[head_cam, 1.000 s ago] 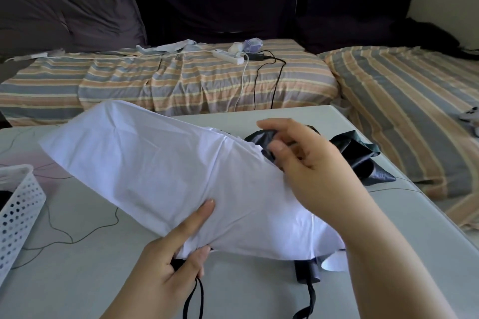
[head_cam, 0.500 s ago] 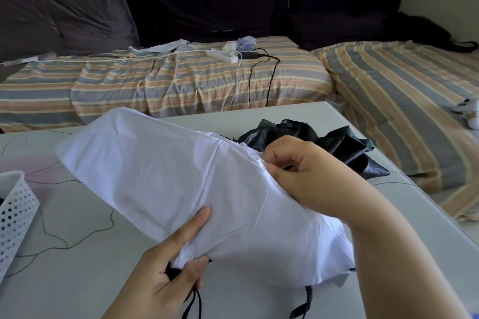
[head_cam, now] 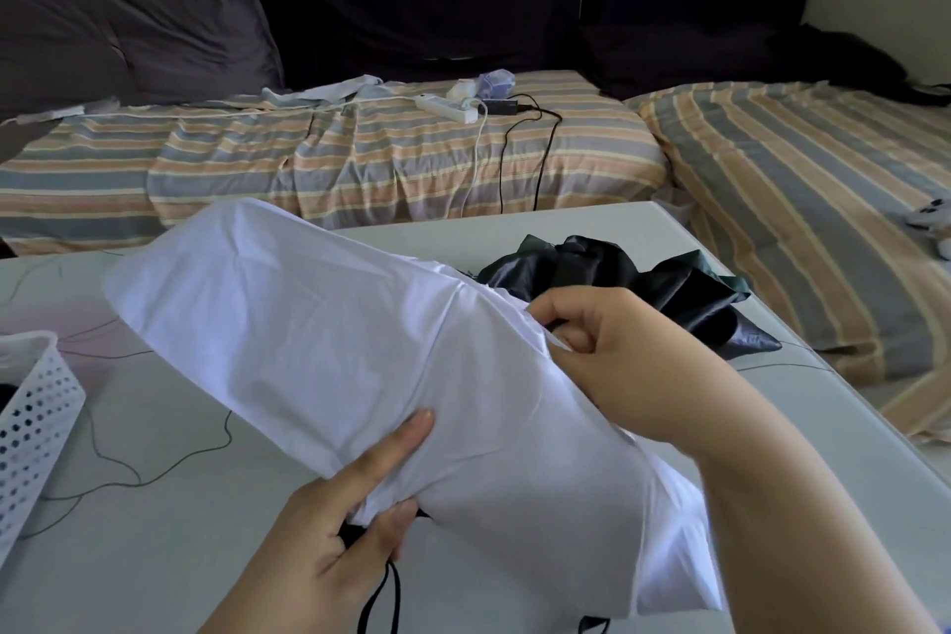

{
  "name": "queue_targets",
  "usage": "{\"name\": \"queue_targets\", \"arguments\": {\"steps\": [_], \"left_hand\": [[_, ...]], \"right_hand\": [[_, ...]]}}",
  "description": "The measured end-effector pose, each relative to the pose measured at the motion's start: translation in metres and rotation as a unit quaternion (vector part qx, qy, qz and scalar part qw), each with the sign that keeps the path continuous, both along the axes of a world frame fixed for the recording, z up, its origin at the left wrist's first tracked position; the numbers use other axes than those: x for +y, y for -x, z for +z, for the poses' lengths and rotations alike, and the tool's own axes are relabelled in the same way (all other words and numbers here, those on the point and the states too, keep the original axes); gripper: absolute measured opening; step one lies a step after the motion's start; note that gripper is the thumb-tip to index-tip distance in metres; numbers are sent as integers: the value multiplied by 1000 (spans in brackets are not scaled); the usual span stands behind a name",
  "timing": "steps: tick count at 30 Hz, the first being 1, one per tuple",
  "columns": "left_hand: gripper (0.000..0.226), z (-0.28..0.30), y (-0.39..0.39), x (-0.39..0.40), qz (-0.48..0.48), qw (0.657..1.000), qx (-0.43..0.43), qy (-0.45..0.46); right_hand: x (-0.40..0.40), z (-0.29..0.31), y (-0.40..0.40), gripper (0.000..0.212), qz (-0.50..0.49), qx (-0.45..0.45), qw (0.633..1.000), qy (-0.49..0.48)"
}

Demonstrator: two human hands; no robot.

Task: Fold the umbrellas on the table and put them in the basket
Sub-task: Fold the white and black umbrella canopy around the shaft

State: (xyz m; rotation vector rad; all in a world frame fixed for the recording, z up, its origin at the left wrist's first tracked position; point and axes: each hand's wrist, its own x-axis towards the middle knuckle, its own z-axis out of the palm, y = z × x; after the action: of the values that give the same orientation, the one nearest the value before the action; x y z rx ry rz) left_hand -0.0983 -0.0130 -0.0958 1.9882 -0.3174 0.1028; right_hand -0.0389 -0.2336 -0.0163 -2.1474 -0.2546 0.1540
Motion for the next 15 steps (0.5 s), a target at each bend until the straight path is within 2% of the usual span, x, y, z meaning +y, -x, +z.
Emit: {"name": "queue_targets", "arguments": {"steps": [3,6,8,11,13,15], "left_hand": [[64,-4,0,4,4,1000,-6,-1],[60,-8,-1,6,0,1000,-16,-11],[63,-7,-1,6,-11,999,-31,-22],[67,-10,-3,6,-18,997,-51,-50],[54,-14,-4,8,-13,997,-49,-61],[50,-19,-5,11,-6,997,-44,-65]], "right_hand": [[2,-3,-2,18,-22,-38,999,-10],[2,-3,-3,13,-61,-78,992,-77],[0,-1,-2,14,-54,-94,990,-87],[-1,1,0,15,-41,-60,997,-36],[-1,1,1,14,-33,-15,999,-38],[0,3,3,17,-22,6,998,-56]]}}
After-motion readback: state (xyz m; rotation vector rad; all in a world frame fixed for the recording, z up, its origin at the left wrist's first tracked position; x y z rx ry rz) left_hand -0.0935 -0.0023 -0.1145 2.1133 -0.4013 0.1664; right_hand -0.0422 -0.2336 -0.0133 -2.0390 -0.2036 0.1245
